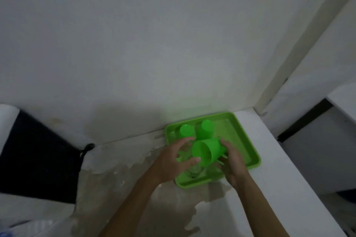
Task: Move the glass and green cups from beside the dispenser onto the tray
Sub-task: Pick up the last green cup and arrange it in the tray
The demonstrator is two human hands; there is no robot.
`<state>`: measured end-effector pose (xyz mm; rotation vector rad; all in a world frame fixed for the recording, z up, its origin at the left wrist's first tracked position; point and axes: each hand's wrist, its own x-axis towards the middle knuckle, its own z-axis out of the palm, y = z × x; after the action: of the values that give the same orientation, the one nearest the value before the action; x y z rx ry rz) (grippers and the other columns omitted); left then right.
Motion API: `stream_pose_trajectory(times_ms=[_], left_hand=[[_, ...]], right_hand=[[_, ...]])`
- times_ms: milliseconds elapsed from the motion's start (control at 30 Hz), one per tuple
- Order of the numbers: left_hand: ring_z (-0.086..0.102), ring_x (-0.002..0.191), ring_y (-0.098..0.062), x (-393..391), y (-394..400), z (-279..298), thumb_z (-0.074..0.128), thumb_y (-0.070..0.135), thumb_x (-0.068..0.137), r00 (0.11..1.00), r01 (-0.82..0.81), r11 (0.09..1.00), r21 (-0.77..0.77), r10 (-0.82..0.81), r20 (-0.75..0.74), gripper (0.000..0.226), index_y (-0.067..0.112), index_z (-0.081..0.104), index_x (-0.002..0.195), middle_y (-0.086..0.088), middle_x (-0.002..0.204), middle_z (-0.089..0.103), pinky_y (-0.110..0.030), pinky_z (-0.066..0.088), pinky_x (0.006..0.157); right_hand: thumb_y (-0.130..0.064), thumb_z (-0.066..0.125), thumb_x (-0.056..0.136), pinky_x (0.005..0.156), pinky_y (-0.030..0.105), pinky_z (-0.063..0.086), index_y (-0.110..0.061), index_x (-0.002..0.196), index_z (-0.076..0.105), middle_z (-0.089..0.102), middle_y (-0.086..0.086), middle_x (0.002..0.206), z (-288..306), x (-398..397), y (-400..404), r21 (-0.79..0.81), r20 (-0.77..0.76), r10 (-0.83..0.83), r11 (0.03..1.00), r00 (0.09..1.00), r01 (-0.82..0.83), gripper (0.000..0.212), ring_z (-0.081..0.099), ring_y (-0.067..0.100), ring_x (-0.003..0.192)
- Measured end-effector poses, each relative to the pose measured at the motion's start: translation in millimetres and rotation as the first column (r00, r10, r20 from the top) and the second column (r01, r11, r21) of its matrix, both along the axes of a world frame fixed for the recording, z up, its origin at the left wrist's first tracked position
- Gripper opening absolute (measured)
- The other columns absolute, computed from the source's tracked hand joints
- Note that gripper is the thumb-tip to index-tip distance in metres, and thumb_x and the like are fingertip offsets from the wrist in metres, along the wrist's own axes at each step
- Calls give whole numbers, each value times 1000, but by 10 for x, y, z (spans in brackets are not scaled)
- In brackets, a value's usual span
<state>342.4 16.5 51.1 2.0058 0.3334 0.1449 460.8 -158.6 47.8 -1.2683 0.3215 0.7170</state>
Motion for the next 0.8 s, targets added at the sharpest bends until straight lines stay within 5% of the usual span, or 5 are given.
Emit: stream_pose_trajectory(times_ms=[167, 233, 333, 533, 800], left_hand=[[59, 113, 3, 309, 90, -174, 77, 37, 80, 998, -36, 998, 61, 33, 49, 40, 52, 61, 113, 16, 118, 63, -31, 51, 96], [57, 113, -5, 414, 145, -246, 77, 27, 81, 996, -67, 987, 146, 58, 65, 38, 38, 64, 115, 12, 115, 59, -32, 47, 102], [54, 119, -11, 511, 187, -315, 75, 27, 82, 999, -53, 971, 234, 50, 19, 40, 30, 62, 119, 8, 124, 51, -32, 46, 103], [42, 140, -22, 629, 276, -465, 72, 38, 84, 955, 83, 956, 280, 4, -297, 62, 27, 48, 141, 0, 159, 28, -41, 44, 109], [48, 135, -20, 698, 252, -520, 71, 44, 83, 908, 136, 947, 292, -1, -419, 77, 24, 37, 149, 6, 164, 17, -38, 44, 106]], right_hand=[[-25, 71, 87, 82, 44, 58, -18, 122, 65, 66, 9, 123, 69, 413, -60, -211, 278, -89, 966, 957, 151, 36, 64, 27, 108], [-24, 76, 83, 94, 46, 53, -16, 115, 67, 64, 10, 123, 49, 565, -41, -371, 466, -9, 906, 885, 204, 35, 60, 26, 114], [-28, 82, 76, 88, 32, 43, -18, 111, 65, 61, 5, 114, -2, 768, 9, -569, 639, 193, 770, 745, 288, 40, 54, 17, 103], [-31, 83, 73, 69, 29, 39, -23, 88, 55, 50, 1, 114, -241, 1087, 209, -742, 617, 403, 584, 676, 330, 33, 51, 15, 71], [-21, 84, 74, 83, 30, 49, -12, 84, 64, 50, 8, 119, -597, 1309, 344, -769, 592, 479, 576, 648, 277, 24, 56, 20, 84]])
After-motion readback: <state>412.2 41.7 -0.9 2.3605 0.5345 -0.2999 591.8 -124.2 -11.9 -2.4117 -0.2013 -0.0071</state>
